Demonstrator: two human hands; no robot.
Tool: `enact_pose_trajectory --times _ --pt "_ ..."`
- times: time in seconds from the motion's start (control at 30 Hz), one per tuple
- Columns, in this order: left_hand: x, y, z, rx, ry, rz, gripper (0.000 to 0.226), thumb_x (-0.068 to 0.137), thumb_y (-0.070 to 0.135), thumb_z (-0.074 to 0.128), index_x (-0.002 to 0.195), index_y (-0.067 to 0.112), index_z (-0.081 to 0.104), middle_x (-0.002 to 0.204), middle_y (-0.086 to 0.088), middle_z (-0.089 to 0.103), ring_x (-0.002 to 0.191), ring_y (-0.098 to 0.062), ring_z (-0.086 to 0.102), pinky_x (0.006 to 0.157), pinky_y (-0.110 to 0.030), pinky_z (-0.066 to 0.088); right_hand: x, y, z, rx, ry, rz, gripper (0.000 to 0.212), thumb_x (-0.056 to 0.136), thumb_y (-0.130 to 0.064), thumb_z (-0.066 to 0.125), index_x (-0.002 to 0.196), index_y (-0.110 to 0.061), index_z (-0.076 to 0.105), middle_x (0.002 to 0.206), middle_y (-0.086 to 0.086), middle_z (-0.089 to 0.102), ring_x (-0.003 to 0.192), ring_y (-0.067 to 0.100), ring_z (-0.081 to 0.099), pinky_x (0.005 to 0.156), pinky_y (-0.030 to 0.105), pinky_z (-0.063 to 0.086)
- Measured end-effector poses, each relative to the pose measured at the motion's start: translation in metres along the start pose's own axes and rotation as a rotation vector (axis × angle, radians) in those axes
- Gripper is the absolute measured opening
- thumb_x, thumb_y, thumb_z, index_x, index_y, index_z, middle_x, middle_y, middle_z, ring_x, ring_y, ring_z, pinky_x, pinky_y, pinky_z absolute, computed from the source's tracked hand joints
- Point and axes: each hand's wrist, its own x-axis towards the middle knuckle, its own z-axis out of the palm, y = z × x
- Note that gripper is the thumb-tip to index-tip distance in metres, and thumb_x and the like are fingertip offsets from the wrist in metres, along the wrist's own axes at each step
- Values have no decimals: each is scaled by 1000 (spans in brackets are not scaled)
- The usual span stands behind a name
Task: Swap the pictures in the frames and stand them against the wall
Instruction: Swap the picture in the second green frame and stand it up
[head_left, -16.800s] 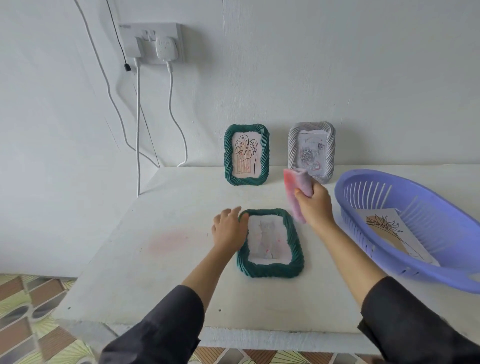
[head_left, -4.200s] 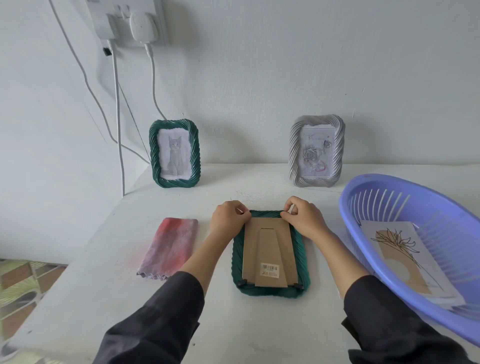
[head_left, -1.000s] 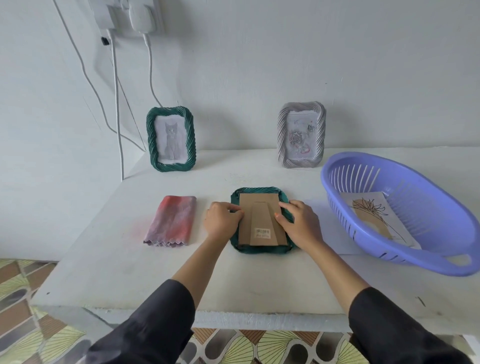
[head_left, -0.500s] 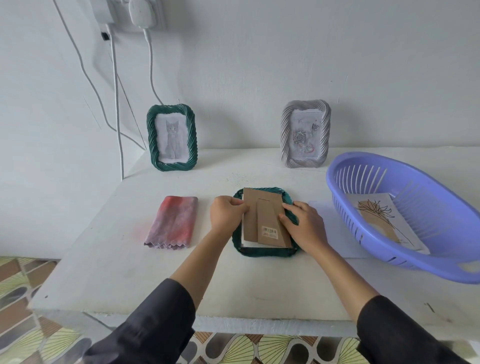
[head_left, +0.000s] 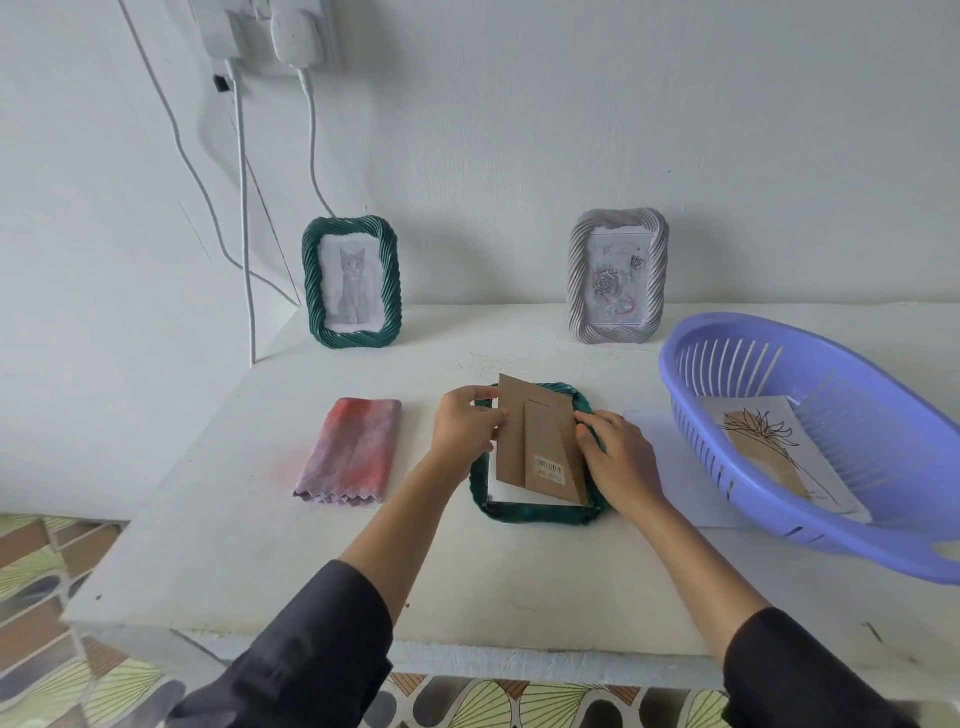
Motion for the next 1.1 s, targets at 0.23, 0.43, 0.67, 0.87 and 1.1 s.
enact_pose_trajectory --times 0.23,0.43,0.67,0.87,1.1 --pt "17 17 -45 -28 218 44 35 84 -8 51 115 4 63 95 -16 64 64 -18 55 64 -25 51 -5 0 -2 7 -23 -19 36 93 -33 49 128 -28 54 135 2 48 128 20 39 106 33 31" --pt "26 -5 -89 129 343 -44 37 84 -4 49 116 10 63 107 -19 65 84 -25 58 85 -40 52 -7 -2 -4 10 -36 -14 36 90 -34 54 126 -30 56 138 2 44 132 17 35 109 32 27" --pt "18 -22 -84 281 310 -35 37 89 2 44 121 11 59 100 -8 62 80 -20 54 53 -21 37 -7 -3 -4 2 -31 -7 36 90 -34 54 125 -31 56 137 0 45 131 17 35 109 33 27" --pt "13 -24 -78 495 351 61 32 89 11 48 119 9 60 112 -15 66 89 -25 61 65 -26 40 -7 -4 -3 4 -24 -4 35 89 -34 55 124 -31 57 136 1 46 130 17 36 107 32 27" --pt "6 -24 -71 669 341 86 20 86 14 53 97 13 70 97 -6 70 80 -23 60 59 -28 41 -9 -5 -4 3 -25 -4 36 90 -33 54 125 -30 56 137 1 45 130 18 36 106 31 27"
